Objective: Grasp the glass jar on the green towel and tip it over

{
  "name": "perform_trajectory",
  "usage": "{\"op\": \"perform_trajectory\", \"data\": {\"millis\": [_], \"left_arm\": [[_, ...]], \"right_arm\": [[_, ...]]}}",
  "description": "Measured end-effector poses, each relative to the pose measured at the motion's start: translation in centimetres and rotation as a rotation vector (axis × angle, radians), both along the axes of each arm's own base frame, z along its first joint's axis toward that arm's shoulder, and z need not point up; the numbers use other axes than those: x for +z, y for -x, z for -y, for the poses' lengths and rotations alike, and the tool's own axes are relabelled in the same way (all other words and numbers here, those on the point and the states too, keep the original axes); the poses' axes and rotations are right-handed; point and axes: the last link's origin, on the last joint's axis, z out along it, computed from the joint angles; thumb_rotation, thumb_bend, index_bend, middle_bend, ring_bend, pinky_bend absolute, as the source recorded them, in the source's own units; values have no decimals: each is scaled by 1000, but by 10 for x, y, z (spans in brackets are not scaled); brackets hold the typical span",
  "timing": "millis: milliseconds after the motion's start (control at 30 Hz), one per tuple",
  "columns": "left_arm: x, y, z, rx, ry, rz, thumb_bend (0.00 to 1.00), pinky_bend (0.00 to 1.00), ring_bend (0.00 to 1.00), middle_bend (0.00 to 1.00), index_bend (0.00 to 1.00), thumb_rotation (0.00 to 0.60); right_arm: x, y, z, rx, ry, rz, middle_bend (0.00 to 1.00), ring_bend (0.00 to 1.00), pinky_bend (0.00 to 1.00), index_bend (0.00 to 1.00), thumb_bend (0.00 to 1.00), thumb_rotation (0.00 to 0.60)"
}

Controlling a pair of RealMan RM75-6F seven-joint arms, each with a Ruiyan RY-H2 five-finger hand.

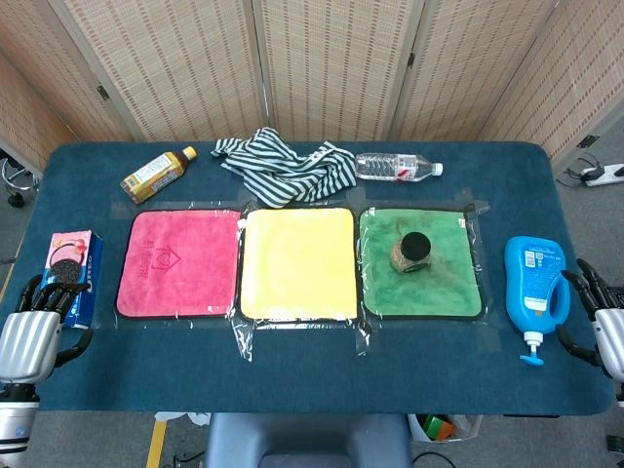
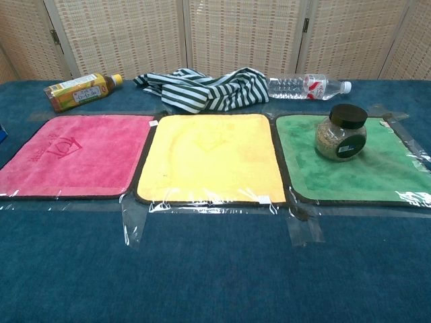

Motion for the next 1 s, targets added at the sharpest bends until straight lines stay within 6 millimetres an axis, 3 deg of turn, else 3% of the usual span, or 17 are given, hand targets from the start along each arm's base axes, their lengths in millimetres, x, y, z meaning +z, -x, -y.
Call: {"op": "perform_trajectory", "data": {"millis": [367, 600, 767, 900, 1000], "left_arm": [[1, -2, 1, -12, -9, 6, 328, 102, 215, 296, 239, 600], [2, -1, 4, -9, -9, 9, 328, 102, 215, 296, 239, 600], [2, -1, 6, -8, -11, 13, 328, 102, 215, 296, 239, 600], [3, 1, 9, -3, -15, 15, 328, 103, 215, 296, 239, 600], [5, 2, 11, 0, -19, 15, 328, 104, 216, 296, 239, 600]], "right_arm": [[2, 1, -5, 6, 8, 9, 18, 106, 166, 68, 400, 600], [-3, -1, 7, 10, -6, -4, 18, 106, 166, 40, 392, 600], [-12, -6, 30, 15, -37, -15, 18, 97, 159, 3, 377, 600], [-25, -15, 59, 32, -64, -11, 18, 89, 144, 0, 305, 600], [-38, -22, 83, 41, -91, -11, 18, 85, 132, 0, 304, 600]]}}
